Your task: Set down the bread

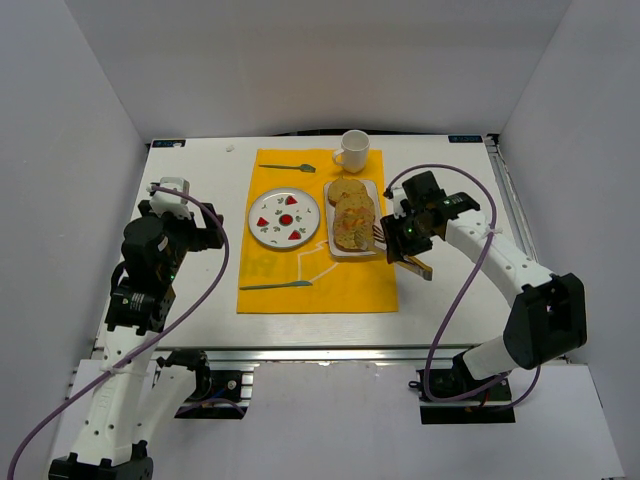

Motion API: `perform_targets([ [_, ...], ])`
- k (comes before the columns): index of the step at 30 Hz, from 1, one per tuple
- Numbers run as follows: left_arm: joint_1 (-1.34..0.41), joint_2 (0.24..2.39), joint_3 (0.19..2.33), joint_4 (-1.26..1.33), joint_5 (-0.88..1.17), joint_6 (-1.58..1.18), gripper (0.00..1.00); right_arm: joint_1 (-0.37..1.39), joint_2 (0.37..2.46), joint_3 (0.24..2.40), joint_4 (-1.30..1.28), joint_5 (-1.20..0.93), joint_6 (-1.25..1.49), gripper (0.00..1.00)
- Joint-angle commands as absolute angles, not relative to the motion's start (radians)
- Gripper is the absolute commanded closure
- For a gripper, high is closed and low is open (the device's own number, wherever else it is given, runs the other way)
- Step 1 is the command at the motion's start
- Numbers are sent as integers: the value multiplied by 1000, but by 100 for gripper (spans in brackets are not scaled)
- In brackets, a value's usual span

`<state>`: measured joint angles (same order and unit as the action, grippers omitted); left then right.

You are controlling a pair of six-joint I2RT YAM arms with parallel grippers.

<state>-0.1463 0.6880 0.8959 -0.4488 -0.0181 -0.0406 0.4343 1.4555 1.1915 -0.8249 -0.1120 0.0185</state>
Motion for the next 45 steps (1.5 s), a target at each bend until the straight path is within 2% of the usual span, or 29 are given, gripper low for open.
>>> perform_targets([
  [1,-149,675,905,-457,-18,-31,2,439,1466,1183,-792,-176,25,50],
  [4,-149,669,905,-466,-23,-25,2,439,1468,1186,-801,-187,29,63],
  [10,-149,658,902,-480,-29,-15,2,440,1427,1226,-856,-193,60,80],
  [22,-149,664,887,-459,-8,-29,2,440,1370,1305,-948,-163,106,80],
  [29,-149,657,882,-463,-6,-31,2,442,1394,1417,-919,-317,155,81],
  [34,-149,652,888,-466,-34,-40,2,485,1495,1469,-799,-425,245,81],
  [42,-149,640,899,-482,-86,-51,2,580,1808,1643,-721,-454,284,81],
  [45,-149,641,905,-489,-100,-49,2,589,1865,1692,-698,-459,279,81],
])
